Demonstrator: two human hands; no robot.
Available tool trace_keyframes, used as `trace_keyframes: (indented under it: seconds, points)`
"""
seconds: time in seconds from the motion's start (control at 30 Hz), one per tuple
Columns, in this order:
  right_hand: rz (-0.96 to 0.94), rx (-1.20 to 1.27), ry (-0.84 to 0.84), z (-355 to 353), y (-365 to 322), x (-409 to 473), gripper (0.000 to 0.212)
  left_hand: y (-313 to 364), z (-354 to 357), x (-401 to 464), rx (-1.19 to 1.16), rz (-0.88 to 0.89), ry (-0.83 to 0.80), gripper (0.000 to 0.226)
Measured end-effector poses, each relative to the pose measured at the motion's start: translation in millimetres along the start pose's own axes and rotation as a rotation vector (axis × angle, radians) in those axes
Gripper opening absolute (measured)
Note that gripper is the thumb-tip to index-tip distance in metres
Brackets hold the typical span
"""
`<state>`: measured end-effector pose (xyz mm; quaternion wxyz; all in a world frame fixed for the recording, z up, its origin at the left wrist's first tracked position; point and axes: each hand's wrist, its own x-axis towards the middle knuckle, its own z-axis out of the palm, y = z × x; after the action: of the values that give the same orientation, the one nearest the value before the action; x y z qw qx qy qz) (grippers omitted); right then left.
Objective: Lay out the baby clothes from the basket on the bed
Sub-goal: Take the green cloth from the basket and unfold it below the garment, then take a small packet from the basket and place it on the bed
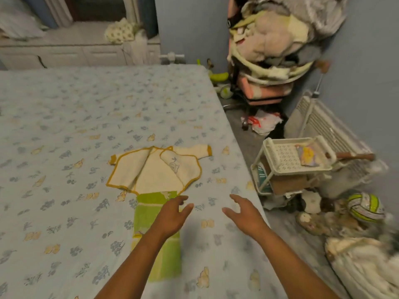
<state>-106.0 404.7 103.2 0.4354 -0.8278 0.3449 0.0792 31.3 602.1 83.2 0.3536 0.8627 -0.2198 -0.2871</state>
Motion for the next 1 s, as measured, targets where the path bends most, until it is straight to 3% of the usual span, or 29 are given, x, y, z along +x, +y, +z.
trace_keyframes:
  seconds: [0.23,0.5,0.7,1.0]
  points:
    - [-0.025,0.062,0.182,-173.9,28.7,41.8,0.062,174.5,52.3,74.6,0.072,0.168,-0.033,0.051]
    - [-0.012,0.093,0.232,-327.5,136.8,156.4,0.061,314.7,187.7,192.7,0.088,0.161,-0.029,0.052]
    - [0.043,0.096,0.188,-364.7,212.1,229.0,0.063,355.4,281.3,269.5,0.034,0.074,-0.109,0.059]
    - [0.148,0.022,0.13,-332.7,299.4,328.6,0.075,341.4,388.5,371.4,-0.051,0.033,-0.147,0.063]
